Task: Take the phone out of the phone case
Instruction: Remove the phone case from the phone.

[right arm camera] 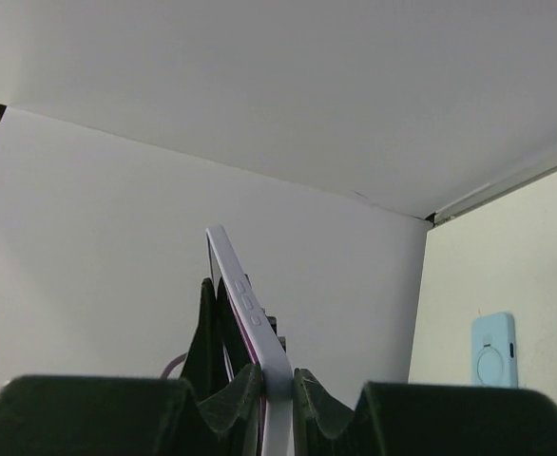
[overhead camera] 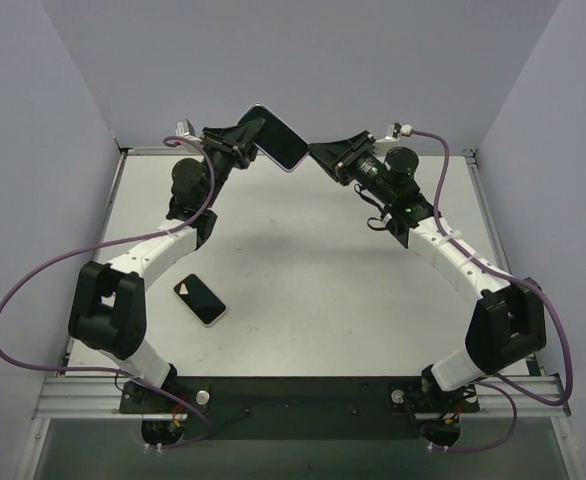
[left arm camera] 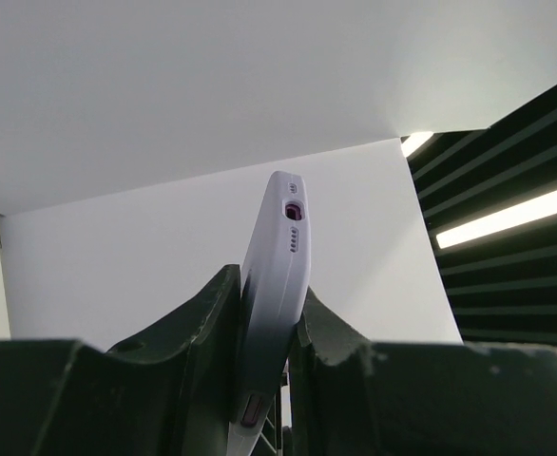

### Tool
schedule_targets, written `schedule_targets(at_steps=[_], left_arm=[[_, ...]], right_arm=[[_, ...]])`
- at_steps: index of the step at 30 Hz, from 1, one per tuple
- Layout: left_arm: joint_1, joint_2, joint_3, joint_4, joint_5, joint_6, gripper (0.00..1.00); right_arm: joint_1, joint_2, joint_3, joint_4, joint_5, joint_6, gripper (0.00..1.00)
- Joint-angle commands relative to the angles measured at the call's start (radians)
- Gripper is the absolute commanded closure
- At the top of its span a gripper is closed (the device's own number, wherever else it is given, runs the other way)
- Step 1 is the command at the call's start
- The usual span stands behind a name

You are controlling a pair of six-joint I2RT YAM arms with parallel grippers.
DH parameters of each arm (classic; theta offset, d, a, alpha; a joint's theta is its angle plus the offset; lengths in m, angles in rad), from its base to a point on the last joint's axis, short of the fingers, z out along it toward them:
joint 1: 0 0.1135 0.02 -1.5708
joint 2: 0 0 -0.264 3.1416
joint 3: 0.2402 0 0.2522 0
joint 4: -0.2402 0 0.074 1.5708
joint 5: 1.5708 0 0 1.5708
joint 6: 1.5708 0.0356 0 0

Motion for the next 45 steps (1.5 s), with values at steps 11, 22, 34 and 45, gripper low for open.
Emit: schedule_targets(at_steps=[11, 22, 34, 45], left_arm=[[-0.110, -0.078, -0.043, 0.748, 0.134, -0.267, 1.00], [-0.117, -0.053, -0.027, 0.571, 0.296, -0.267, 1.00], [-0.117, -0.056, -0.040, 0.525, 0.356, -0.270, 1.00], [-0.119, -0.079, 0.012, 0.232, 0.560, -0.156, 1.00]], right_arm=[[-0.052, 0.020, -0.176, 0.047, -0.423, 0.012, 0.28], [-0.058, 0.008, -0.109, -0.008, -0.541, -0.125, 0.29], [-0.071, 0.024, -0.118, 0.119, -0.612, -0.030, 0.46], [-0.101, 0.004, -0.056, -0.062, -0.592, -0.145, 0.56]])
